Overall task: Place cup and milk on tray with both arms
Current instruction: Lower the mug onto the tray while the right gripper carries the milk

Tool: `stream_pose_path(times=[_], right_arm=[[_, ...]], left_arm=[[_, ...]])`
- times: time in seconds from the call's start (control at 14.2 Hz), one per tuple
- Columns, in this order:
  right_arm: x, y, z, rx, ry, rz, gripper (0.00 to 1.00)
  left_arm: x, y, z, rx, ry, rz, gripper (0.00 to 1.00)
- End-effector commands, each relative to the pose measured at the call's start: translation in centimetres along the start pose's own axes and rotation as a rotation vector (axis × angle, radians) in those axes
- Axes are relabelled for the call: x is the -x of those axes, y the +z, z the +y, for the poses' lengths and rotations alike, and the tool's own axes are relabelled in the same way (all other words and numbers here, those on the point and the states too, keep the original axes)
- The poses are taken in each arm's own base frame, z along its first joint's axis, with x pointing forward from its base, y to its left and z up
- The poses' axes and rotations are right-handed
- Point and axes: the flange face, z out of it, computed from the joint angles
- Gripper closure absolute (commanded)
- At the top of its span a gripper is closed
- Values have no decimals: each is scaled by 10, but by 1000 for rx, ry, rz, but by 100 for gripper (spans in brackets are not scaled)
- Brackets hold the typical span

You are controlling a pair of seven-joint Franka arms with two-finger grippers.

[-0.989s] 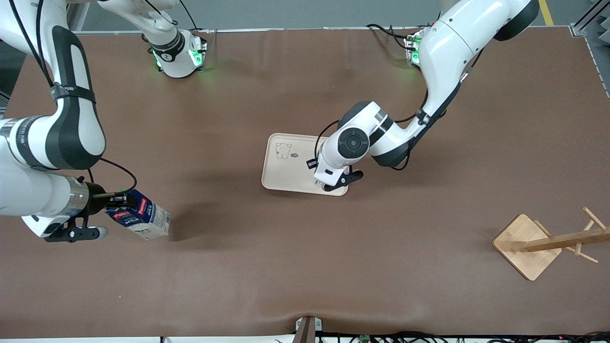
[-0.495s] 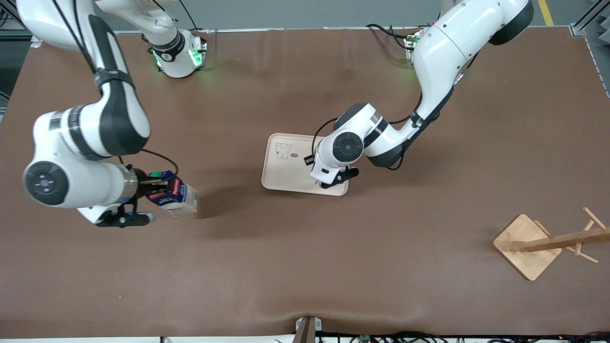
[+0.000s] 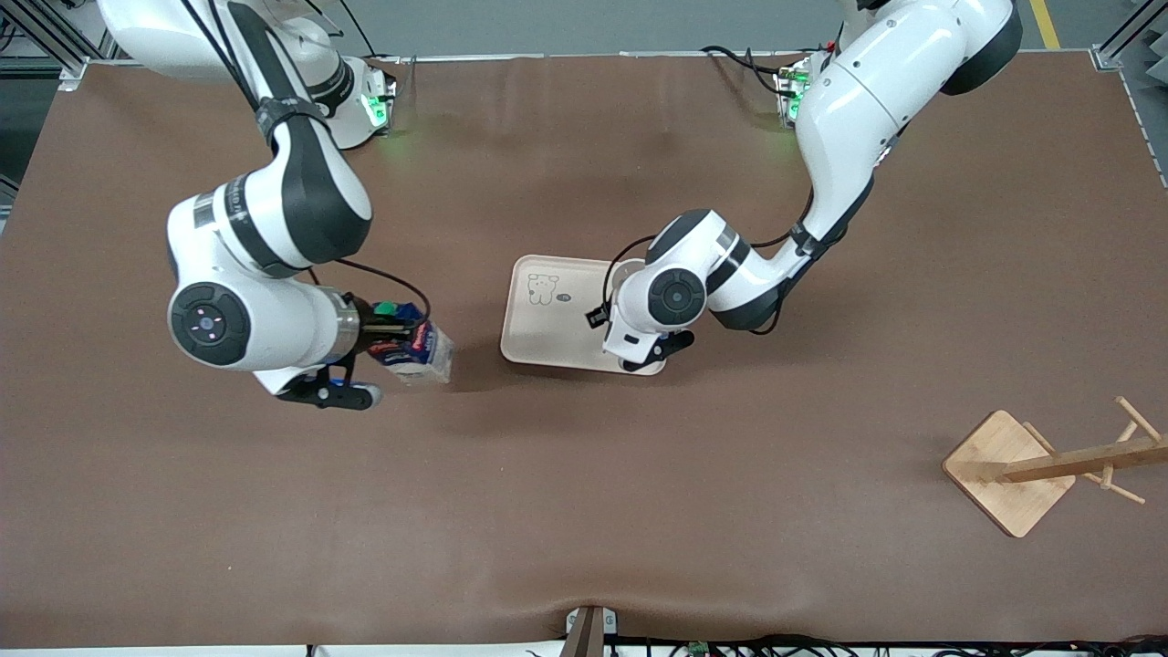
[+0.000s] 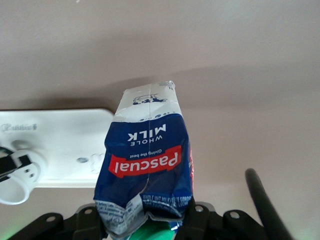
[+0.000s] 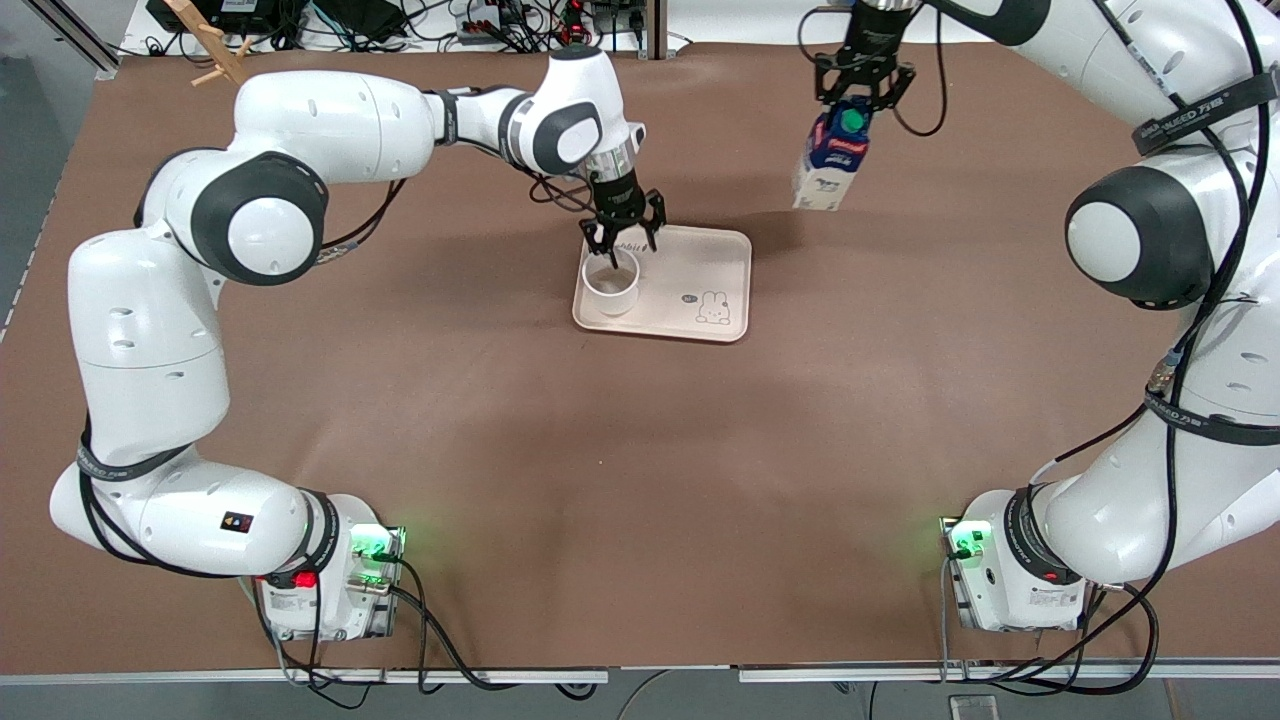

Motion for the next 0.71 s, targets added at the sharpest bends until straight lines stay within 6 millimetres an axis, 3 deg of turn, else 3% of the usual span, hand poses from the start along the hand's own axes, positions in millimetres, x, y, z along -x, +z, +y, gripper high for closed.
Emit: stream_pose_path(times=[0.0,0.28,0.49,0.64], right_arm=[[22,7,-39,-7,41,-21,100],[52,46,-100,34,77,-41,100],[49,73,-117,1,104,-36,100],[50,95,-123,4,100,-19,100]], left_arm=[[1,-42,6,-6,-6,-10,0],[-6,-121,-13,-49,-23,10,0],[-10,-204,-45,-18,-64,105,0],[-30,-252,-82,-6,-100,141,0]])
